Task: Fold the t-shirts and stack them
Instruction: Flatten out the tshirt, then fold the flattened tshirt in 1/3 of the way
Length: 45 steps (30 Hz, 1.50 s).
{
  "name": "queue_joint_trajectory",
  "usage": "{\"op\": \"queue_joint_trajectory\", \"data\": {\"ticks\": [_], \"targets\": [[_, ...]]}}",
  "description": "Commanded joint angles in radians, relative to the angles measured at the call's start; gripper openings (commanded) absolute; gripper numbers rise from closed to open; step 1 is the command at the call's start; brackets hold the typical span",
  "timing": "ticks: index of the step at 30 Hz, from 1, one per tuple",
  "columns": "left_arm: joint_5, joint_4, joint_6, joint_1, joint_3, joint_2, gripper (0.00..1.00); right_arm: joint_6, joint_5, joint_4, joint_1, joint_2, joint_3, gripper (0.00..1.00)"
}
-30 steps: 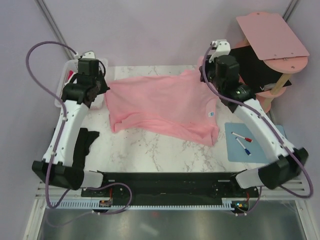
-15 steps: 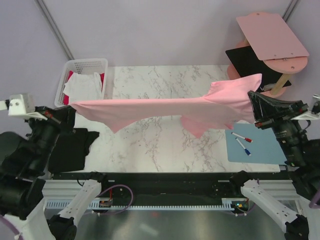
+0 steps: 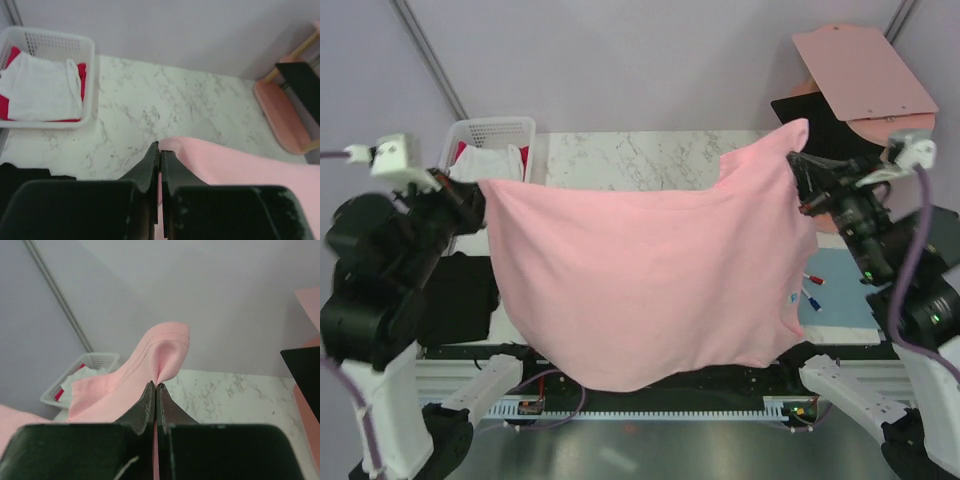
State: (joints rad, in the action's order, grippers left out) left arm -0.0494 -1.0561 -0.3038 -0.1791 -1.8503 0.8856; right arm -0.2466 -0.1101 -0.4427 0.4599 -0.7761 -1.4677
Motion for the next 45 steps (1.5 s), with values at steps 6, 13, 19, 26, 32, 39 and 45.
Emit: {"op": "queue_joint_trajectory", "data": {"ticks": [6,13,19,26,32,39,45], "targets": [[-0.118,0.214,0.037,0.004,0.246,0.453,0.02,0.062,-0.141,0.271,-0.007,-0.441,0.161,0.00],[-0.164,0.262,0.040,0.006,0.088,0.912,0.02,0.041,-0.143,0.383,-0.079,-0.962,0.028,0.00],[-0.228,0.222,0.071,0.009,-0.185,1.189,0.02,0.013,-0.142,0.371,-0.161,-1.268,-0.198,0.00],[-0.254,0.189,0.075,0.013,-0.334,1.280,0.02,0.069,-0.142,0.378,-0.187,-1.358,-0.304,0.00],[-0.267,0.203,0.068,0.012,-0.198,1.161,0.02,0.049,-0.108,0.469,-0.187,-1.223,-0.180,0.00],[-0.285,0.203,0.080,0.012,-0.017,1.060,0.02,0.012,-0.100,0.446,-0.184,-1.079,0.013,0.00],[-0.328,0.203,0.086,0.012,0.111,0.997,0.02,0.000,-0.122,0.395,-0.179,-0.942,0.194,0.00]]}}
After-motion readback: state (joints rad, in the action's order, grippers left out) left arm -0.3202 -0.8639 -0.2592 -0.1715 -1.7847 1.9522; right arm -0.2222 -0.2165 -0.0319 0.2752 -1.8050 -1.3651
